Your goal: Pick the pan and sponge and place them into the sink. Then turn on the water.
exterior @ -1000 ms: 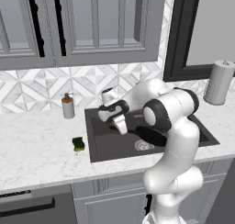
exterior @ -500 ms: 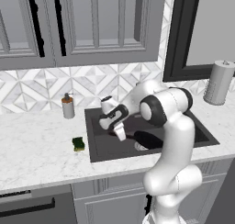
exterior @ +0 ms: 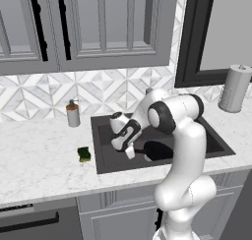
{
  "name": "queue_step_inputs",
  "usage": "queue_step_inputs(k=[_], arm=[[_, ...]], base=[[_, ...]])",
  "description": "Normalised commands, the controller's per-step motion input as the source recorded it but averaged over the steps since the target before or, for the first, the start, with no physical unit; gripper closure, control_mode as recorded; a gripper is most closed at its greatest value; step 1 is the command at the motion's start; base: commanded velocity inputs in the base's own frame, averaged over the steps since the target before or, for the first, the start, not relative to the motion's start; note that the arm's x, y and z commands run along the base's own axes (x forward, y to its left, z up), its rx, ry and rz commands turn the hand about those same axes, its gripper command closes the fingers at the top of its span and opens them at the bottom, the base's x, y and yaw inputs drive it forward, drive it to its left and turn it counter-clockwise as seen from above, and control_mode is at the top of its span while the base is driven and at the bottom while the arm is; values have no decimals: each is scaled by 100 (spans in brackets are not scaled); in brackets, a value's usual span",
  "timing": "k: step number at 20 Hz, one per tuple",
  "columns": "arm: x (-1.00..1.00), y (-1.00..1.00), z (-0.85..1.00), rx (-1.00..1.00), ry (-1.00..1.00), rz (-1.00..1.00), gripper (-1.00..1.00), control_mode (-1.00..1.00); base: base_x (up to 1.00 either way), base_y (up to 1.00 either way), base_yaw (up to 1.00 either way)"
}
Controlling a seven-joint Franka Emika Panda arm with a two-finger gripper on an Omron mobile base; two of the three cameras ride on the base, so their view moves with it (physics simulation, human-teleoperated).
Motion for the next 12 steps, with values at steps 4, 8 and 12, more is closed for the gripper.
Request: queue_step_inputs(k=[4,8,12], arm=[[29,-7,-11,7,-2,0,100,-100],[33,-5,-7,6,-2,0,100,-100],[21,0,-23,2,-3,1,100,-100]], base=[[0,0,0],[0,0,0],[0,0,0]])
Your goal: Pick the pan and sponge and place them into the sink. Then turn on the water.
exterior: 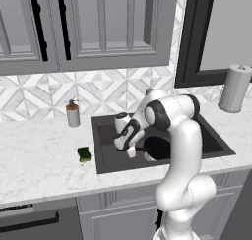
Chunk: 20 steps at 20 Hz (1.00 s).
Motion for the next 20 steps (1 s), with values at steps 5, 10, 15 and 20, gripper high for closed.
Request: queue_step_inputs(k=[5,10,15,20], arm=[[3,0,-40,0,-7,1,100,-100],[12,13,-44,0,0,0,100,-100],[16,13,-22,0,0,0,100,-100],[4,0,0,0,0,0,100,-100]], base=[[0,0,0],[0,0,0],[0,0,0],[0,0,0]])
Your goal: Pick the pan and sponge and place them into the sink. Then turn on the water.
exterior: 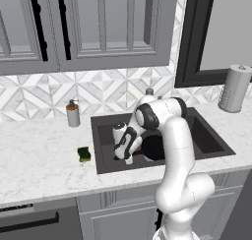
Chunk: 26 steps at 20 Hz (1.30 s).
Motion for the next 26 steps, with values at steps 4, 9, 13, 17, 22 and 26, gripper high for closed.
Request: queue_step_inputs(k=[4,9,13,17,22,26], arm=[[0,0,0,0,0,0,100,-100],[0,0,0,0,0,0,-100,-100],[0,0,0,0,0,0,-100,-100],[0,0,0,0,0,0,-100,-100],[5,-3,4,0,-2,0,-100,-100],[-37,0,71,0,-7,9,-100,-100]], base=[[0,0,0],[0,0,0],[0,0,0],[0,0,0],[0,0,0],[0,0,0]])
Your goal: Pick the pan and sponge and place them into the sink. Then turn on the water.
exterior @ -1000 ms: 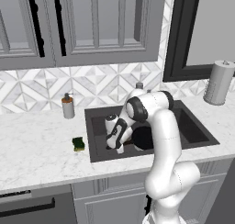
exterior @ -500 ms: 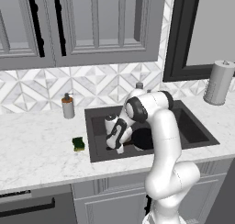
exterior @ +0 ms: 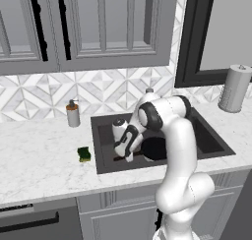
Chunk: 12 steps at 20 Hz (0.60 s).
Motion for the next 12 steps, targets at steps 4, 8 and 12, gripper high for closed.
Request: queue_step_inputs(k=[4,8,12], arm=[[-51,0,99,0,-2,15,-100,-100],[-47,0,100,1,0,16,-100,-100],[-34,0,100,2,0,12,-100,-100]], base=[[0,0,0],[0,0,0],[0,0,0]])
